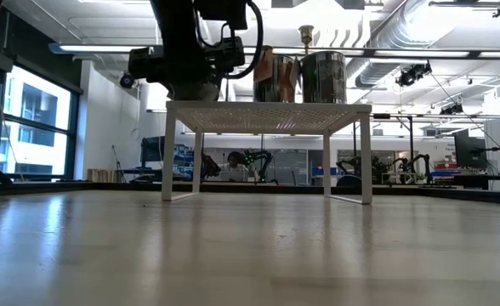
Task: Pick & Place candle stick holders
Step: Put the silver scented candle on the shelf aligned with the other silver scented candles
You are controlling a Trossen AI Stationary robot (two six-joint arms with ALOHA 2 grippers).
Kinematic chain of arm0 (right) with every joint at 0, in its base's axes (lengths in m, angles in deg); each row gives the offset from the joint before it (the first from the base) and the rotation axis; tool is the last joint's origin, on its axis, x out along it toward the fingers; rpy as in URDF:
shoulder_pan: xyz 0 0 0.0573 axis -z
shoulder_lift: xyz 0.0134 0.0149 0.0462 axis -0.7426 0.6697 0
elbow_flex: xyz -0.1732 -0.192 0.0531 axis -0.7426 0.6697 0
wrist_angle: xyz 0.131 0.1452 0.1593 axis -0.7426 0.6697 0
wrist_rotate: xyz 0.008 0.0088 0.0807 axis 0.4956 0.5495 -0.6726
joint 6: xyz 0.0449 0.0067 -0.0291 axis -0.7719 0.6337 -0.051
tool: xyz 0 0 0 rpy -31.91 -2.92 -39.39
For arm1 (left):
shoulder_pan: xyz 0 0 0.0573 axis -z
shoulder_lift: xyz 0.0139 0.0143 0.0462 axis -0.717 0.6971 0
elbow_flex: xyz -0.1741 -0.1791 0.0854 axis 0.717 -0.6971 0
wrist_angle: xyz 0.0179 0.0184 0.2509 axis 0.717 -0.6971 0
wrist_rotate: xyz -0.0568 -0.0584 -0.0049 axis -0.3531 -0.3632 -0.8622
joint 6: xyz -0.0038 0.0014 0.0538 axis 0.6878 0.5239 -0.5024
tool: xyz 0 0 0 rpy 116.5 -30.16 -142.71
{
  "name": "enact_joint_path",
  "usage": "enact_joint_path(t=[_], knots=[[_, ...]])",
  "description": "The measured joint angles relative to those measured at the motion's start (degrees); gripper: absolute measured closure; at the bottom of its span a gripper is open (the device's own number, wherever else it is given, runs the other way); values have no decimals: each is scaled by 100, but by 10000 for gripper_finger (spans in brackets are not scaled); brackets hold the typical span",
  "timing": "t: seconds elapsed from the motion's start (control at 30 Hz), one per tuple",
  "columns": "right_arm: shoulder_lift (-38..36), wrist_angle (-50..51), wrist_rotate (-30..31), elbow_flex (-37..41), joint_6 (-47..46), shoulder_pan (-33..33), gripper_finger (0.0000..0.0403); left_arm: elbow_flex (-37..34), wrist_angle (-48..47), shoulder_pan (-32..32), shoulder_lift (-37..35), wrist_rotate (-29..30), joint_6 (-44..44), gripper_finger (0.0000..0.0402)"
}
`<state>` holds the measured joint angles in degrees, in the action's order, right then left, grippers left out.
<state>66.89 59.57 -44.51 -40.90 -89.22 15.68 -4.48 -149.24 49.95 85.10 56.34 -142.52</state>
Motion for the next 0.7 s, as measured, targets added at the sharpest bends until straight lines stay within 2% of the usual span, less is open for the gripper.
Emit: enact_joint_path(t=[0.4,0.6,0.67,0.7], knots=[[0,5,2,1,0,-1,39,2,0,121,0,-168,43,49],[0,16,4,1,-41,-2,39,0,8,122,1,-187,346,49],[0,17,3,1,-58,-2,39,-6,150,118,2,-198,505,37],[0,20,4,1,-73,-2,39,-6,352,115,7,-395,588,28]])
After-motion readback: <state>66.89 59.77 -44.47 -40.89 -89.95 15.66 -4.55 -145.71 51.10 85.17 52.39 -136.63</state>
